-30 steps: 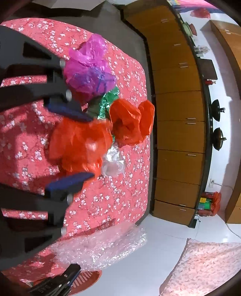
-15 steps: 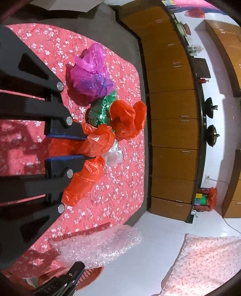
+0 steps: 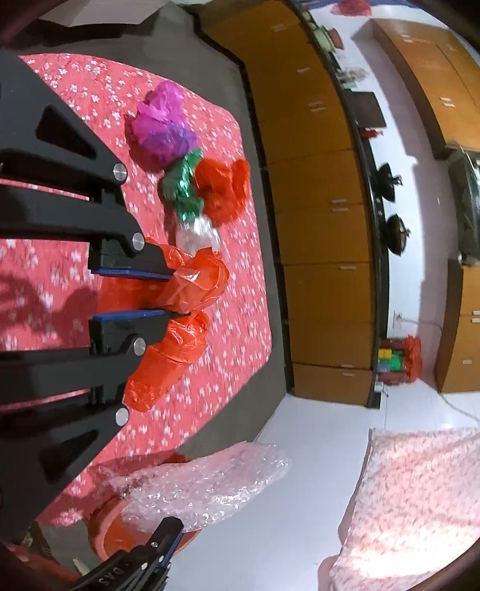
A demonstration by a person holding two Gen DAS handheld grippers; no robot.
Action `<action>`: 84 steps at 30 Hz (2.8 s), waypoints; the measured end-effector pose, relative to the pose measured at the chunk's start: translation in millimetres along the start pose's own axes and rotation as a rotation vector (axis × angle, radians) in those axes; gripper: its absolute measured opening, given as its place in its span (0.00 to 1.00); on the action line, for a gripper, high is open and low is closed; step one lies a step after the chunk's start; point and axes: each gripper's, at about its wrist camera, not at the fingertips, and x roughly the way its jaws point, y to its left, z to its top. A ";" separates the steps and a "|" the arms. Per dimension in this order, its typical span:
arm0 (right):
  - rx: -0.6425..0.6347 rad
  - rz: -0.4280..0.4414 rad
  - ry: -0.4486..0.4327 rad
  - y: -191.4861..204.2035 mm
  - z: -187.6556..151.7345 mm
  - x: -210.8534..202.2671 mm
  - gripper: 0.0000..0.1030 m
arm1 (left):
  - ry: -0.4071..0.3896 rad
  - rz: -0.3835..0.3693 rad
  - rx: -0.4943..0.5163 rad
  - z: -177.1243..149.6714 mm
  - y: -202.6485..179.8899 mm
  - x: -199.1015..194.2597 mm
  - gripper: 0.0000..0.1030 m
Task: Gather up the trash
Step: 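Carry the bubble wrap and red bag over the orange basket, then open both tools to drop the bubble wrap and red bag into the basket, then move both open tools back toward the remaining bags on the bed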
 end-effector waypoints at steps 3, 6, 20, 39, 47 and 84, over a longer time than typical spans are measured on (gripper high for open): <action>0.011 -0.025 -0.011 -17.5 -1.1 -9.7 0.08 | -0.008 -0.021 0.027 0.5 -17.9 -2.6 0.13; 0.028 -0.054 -0.020 -38.2 -1.9 -19.0 0.08 | -0.008 -0.047 0.052 1.2 -38.3 -2.5 0.13; 0.082 -0.157 -0.027 -116.3 -12.2 -40.9 0.08 | -0.001 -0.180 0.130 -0.8 -117.5 0.3 0.13; 0.103 -0.222 0.015 -173.4 -30.9 -30.0 0.08 | 0.030 -0.290 0.220 -13.9 -194.9 23.6 0.13; 0.115 -0.225 0.025 -183.5 -33.3 -24.4 0.08 | 0.047 -0.314 0.243 -17.2 -211.7 35.0 0.13; 0.107 -0.180 -0.025 -172.9 -31.5 -22.2 0.49 | 0.016 -0.210 0.147 -21.0 -128.4 32.2 0.58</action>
